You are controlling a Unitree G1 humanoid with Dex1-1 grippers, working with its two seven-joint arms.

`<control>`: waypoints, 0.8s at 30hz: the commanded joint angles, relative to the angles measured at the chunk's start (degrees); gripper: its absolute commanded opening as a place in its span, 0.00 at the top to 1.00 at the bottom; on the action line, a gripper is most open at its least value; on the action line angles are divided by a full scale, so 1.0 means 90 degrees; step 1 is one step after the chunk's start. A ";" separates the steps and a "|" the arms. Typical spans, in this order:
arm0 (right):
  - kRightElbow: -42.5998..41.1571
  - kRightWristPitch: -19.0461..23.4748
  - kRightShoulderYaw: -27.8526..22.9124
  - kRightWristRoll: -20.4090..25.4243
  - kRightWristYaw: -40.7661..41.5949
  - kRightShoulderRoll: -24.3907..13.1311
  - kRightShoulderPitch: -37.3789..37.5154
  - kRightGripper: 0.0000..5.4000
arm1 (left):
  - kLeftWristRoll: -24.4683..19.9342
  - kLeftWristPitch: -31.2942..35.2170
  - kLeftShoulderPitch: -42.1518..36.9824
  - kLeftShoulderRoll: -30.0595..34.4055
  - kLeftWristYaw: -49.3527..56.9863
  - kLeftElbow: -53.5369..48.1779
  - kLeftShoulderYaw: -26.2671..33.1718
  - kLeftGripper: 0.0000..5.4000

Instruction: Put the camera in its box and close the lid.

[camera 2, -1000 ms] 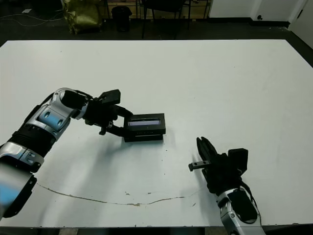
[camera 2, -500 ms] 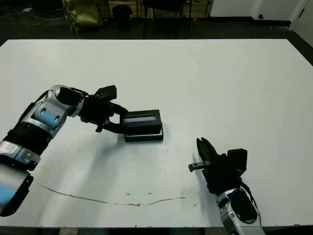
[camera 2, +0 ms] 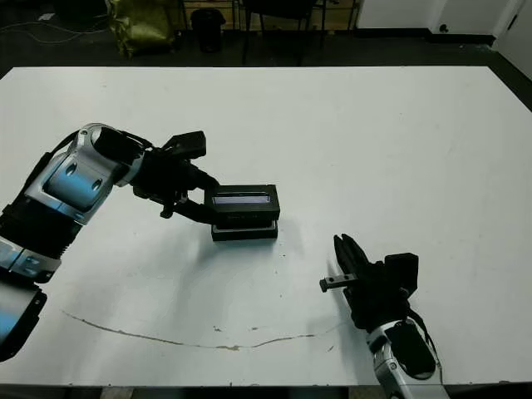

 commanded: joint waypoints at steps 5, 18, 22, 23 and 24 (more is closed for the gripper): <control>0.0008 0.0132 -0.0001 0.0011 -0.0095 0.0052 0.0081 1.00 | 0.0341 0.0078 -0.0257 0.0134 0.0069 -0.0240 -0.0481 0.56; 0.0093 0.0028 -0.0015 0.0005 0.0015 -0.0004 0.0093 1.00 | 0.0768 0.0068 -0.0462 -0.0096 0.0389 -0.0213 -0.0869 0.56; 0.0117 -0.0011 -0.0021 0.0062 0.0014 0.0056 0.0098 1.00 | 0.0773 0.0053 -0.0498 -0.0123 0.0406 -0.0169 -0.0873 0.56; 0.0089 0.0014 -0.0013 0.0062 -0.0019 0.0077 0.0106 1.00 | 0.0776 0.0098 -0.0510 -0.0127 0.0400 -0.0176 -0.0883 0.56; 0.0068 0.0042 -0.0009 0.0071 -0.0041 0.0091 0.0112 1.00 | 0.0764 0.0129 -0.0519 -0.0134 0.0388 -0.0174 -0.0882 0.56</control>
